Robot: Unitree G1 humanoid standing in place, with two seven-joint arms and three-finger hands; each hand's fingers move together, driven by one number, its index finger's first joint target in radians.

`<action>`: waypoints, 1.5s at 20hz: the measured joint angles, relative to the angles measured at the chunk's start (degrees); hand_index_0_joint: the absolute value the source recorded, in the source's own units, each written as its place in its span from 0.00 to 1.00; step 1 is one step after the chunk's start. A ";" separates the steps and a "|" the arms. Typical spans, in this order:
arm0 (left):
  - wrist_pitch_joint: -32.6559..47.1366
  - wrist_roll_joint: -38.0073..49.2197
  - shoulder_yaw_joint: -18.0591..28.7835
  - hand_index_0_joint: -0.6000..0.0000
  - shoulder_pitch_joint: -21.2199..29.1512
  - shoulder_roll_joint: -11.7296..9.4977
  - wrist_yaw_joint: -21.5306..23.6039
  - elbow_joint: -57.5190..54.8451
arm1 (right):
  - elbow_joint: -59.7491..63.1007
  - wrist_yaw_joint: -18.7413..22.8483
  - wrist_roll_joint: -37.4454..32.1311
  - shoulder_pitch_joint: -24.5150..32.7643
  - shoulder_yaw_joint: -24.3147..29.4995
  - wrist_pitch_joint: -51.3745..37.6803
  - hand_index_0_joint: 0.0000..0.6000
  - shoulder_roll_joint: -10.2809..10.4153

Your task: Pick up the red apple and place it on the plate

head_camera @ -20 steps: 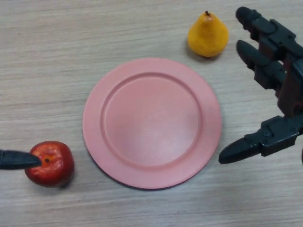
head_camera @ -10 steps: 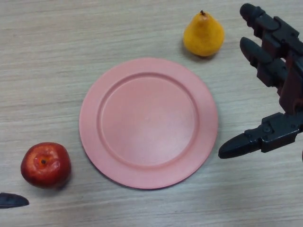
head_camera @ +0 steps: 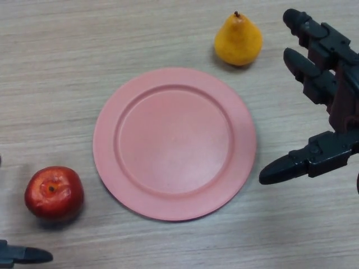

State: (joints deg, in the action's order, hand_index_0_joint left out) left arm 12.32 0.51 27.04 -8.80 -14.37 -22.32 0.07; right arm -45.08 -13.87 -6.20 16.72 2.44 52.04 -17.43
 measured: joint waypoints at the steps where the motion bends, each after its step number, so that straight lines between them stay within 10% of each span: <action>1: 1.30 -1.37 -1.20 1.00 0.54 -0.30 1.44 1.13 | 0.13 -0.47 0.82 0.03 -0.06 -0.18 0.00 -0.17; 6: 5.45 -4.55 -6.07 0.00 2.71 -1.84 6.07 5.22 | 0.65 -3.40 5.33 0.03 -0.32 -5.02 0.00 -0.44; 11: 11.45 -9.12 -9.53 0.00 3.92 -3.68 7.49 8.10 | 0.88 -3.89 6.26 -0.21 -0.20 -5.84 0.00 -0.44; 19: -11.78 -7.07 -6.73 0.00 5.12 -3.38 3.01 -14.66 | -4.73 -4.82 8.15 -2.11 2.33 -6.34 0.00 -0.75; 25: -30.37 -8.66 -22.83 0.00 13.36 -2.27 2.34 -21.45 | -7.42 -4.80 3.03 -1.68 4.85 -4.43 0.00 -2.21; 29: -26.60 -19.50 -26.06 0.00 16.19 -1.41 1.27 -16.64 | -7.70 -3.64 3.01 -2.53 5.79 -4.41 0.00 -2.96; 30: -25.61 -19.07 -26.22 0.25 16.52 -0.37 2.00 -16.78 | -7.95 -3.64 3.00 -2.54 5.74 -4.41 0.00 -3.02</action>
State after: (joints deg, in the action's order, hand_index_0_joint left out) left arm -13.30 -18.56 0.82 7.72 -14.74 -20.32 -16.72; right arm -53.03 -17.50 -3.19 14.18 8.18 47.62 -20.45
